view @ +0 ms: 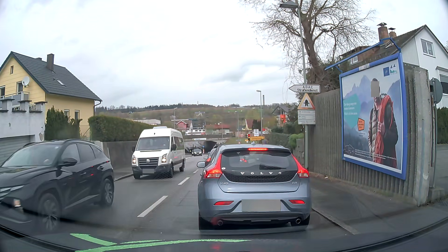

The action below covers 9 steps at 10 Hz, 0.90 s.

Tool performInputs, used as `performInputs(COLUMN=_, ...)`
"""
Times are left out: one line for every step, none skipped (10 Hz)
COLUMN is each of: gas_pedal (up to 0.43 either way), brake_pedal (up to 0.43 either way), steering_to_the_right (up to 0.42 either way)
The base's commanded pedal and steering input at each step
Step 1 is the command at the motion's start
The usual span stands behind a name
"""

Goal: Follow the waypoints while adhering to traffic rules and regulations

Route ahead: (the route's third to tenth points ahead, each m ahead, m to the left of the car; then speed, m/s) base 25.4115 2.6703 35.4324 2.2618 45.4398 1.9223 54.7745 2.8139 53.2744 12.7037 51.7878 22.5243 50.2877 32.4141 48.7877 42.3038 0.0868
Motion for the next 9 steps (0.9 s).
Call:
performInputs(gas_pedal=0.0, brake_pedal=0.262, steering_to_the_right=-0.006)
performInputs(gas_pedal=0.0, brake_pedal=0.262, steering_to_the_right=-0.006)
performInputs(gas_pedal=0.0, brake_pedal=0.268, steering_to_the_right=-0.006)
performInputs(gas_pedal=0.0, brake_pedal=0.274, steering_to_the_right=-0.006)
performInputs(gas_pedal=0.0, brake_pedal=0.274, steering_to_the_right=-0.006)
performInputs(gas_pedal=0.0, brake_pedal=0.28, steering_to_the_right=-0.006)
performInputs(gas_pedal=0.0, brake_pedal=0.287, steering_to_the_right=-0.006)
performInputs(gas_pedal=0.0, brake_pedal=0.287, steering_to_the_right=-0.006)
performInputs(gas_pedal=0.0, brake_pedal=0.293, steering_to_the_right=-0.006)
